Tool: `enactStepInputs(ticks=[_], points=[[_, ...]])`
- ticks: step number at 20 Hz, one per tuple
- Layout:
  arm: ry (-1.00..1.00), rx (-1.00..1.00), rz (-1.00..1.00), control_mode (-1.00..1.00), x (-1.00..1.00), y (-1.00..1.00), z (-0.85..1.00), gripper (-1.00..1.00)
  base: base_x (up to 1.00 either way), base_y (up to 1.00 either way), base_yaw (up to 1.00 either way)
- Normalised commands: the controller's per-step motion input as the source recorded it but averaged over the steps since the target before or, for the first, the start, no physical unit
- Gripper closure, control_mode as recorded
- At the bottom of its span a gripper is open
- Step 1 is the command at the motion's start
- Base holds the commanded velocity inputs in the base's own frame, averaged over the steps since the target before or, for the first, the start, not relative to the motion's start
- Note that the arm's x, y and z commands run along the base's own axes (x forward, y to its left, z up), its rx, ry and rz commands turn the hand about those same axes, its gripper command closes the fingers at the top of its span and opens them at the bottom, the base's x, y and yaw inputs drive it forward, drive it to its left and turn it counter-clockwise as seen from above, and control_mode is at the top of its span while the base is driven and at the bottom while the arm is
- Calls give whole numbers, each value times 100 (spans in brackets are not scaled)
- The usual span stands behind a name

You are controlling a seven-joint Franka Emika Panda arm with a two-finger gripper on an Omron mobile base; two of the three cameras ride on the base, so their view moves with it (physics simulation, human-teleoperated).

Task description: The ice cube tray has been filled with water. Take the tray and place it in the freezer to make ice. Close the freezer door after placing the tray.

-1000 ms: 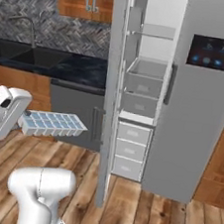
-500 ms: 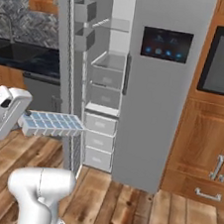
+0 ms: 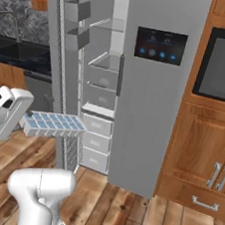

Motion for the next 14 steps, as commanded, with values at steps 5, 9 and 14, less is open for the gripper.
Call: enactStepInputs(ticks=[5, 9, 14], points=[[0, 0, 0, 100, 0, 0, 0, 100, 48, -25, 34], [0, 0, 0, 100, 0, 0, 0, 100, 43, -39, 35], [0, 0, 0, 100, 0, 0, 0, 100, 17, -62, 33]])
